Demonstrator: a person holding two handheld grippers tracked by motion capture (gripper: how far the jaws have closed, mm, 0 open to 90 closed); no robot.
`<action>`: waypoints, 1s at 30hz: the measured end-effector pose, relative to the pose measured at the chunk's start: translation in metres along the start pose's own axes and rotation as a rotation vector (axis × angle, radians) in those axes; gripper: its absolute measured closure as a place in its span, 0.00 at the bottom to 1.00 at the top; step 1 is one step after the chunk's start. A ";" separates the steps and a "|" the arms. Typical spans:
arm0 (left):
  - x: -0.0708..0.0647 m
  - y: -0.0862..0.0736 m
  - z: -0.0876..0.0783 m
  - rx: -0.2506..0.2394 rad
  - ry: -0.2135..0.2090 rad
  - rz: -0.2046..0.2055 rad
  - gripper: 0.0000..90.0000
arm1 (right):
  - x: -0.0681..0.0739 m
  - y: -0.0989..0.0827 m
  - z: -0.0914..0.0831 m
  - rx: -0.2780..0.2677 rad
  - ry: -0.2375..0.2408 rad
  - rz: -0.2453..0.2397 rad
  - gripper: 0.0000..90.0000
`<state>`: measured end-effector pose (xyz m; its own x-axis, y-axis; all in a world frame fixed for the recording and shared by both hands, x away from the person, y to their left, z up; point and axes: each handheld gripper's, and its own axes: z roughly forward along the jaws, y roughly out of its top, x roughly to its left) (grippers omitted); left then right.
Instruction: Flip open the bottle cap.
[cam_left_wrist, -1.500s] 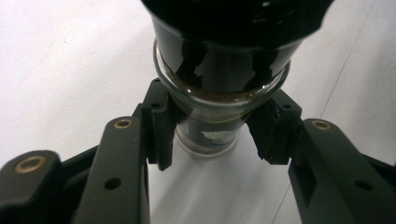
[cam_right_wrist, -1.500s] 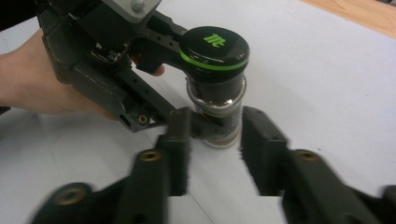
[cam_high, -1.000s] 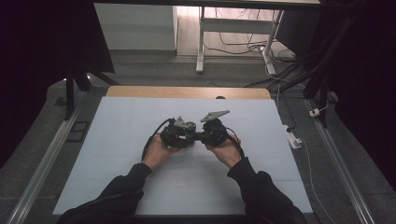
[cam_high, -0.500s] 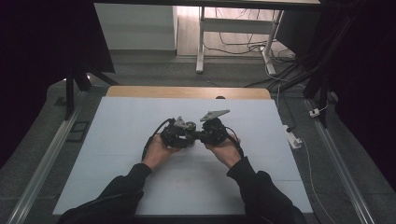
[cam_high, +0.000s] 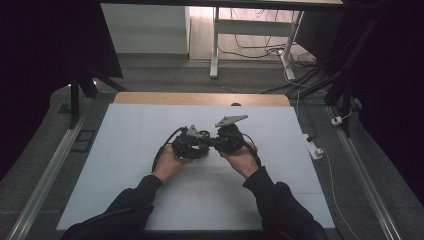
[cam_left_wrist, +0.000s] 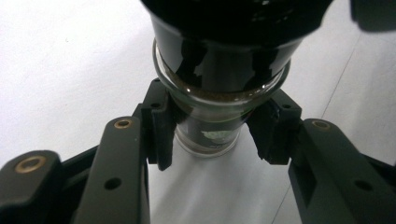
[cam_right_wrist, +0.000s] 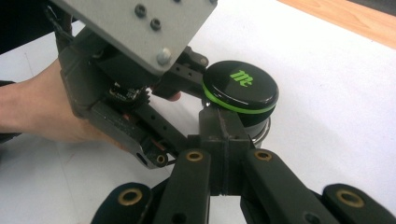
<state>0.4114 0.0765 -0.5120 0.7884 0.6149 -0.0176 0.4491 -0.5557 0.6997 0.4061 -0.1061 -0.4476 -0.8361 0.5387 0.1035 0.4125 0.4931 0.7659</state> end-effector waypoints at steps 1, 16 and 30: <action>0.000 0.000 0.000 0.000 0.000 0.000 0.60 | 0.000 0.001 0.000 -0.002 -0.003 -0.003 1.00; 0.000 0.000 0.001 0.000 0.002 0.003 0.60 | -0.010 0.012 -0.001 -0.040 -0.017 0.010 1.00; -0.001 0.000 0.000 0.002 0.002 0.015 0.60 | -0.024 0.025 0.003 -0.076 -0.038 0.044 1.00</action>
<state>0.4111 0.0760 -0.5123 0.7940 0.6079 -0.0054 0.4381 -0.5659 0.6985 0.4375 -0.1049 -0.4328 -0.8029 0.5850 0.1145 0.4182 0.4159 0.8076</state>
